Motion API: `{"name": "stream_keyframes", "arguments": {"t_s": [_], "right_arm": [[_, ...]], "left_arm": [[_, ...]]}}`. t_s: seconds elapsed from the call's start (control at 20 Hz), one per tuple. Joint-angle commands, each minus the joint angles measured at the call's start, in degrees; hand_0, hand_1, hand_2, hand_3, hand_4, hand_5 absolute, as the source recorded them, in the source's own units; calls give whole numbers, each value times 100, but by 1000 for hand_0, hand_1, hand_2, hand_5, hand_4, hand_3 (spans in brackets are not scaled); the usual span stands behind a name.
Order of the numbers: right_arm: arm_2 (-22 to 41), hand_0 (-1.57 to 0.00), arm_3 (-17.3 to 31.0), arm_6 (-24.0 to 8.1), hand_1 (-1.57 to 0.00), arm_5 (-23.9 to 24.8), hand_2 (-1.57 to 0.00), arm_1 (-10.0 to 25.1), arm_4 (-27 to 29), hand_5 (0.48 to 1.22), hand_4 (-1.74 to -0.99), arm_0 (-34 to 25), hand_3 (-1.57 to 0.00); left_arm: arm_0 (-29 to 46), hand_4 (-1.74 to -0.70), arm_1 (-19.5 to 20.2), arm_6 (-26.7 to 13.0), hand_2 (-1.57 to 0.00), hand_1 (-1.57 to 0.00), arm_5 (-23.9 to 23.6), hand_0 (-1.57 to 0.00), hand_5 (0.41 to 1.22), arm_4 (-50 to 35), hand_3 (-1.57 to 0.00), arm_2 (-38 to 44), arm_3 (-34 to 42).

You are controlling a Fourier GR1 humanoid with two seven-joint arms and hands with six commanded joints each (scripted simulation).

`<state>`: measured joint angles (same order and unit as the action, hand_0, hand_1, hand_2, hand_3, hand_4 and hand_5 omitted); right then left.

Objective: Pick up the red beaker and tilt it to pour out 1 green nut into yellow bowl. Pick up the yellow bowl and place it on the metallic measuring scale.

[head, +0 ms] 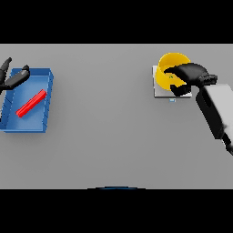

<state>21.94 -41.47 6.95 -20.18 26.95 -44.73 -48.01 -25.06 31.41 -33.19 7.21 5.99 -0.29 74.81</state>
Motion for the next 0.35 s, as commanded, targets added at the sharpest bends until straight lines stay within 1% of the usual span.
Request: {"name": "stream_keyframes", "arguments": {"t_s": [0.0,0.05,0.1,0.15,0.2,0.25,0.3], "right_arm": [[49,-247,-31,15,-243,-11,-192,3,-36,824,-1448,13,-164],[76,-198,-31,-26,-194,-48,-153,-6,-62,817,-1435,-18,-131],[92,-158,-59,-32,-155,-111,-122,58,-71,811,-1422,19,-105],[119,-126,-79,-57,-124,-154,-98,76,-93,804,-1409,12,-84],[135,-101,-24,-100,-99,-159,-78,38,-115,798,-1401,-8,-67],[124,-80,36,-62,-79,-144,-62,36,-109,787,-1395,-11,-53],[118,-64,-21,-75,-63,-193,-50,42,-81,779,-1390,15,-42]], "left_arm": [[10,-834,-57,12,1,1,-42,1,750,15,1,-30,21],[35,-835,-65,-32,1,1,-60,1,752,-8,1,-17,82],[22,-836,-37,-60,1,1,-57,1,753,6,1,-15,88],[59,-835,-55,-33,1,1,-52,1,755,9,1,-41,122],[63,-834,-67,5,1,1,-58,1,759,17,1,-39,67],[103,-833,-49,65,1,1,-103,1,760,56,1,-27,57],[53,-833,-52,18,1,1,-101,1,760,36,1,-22,97]]}}
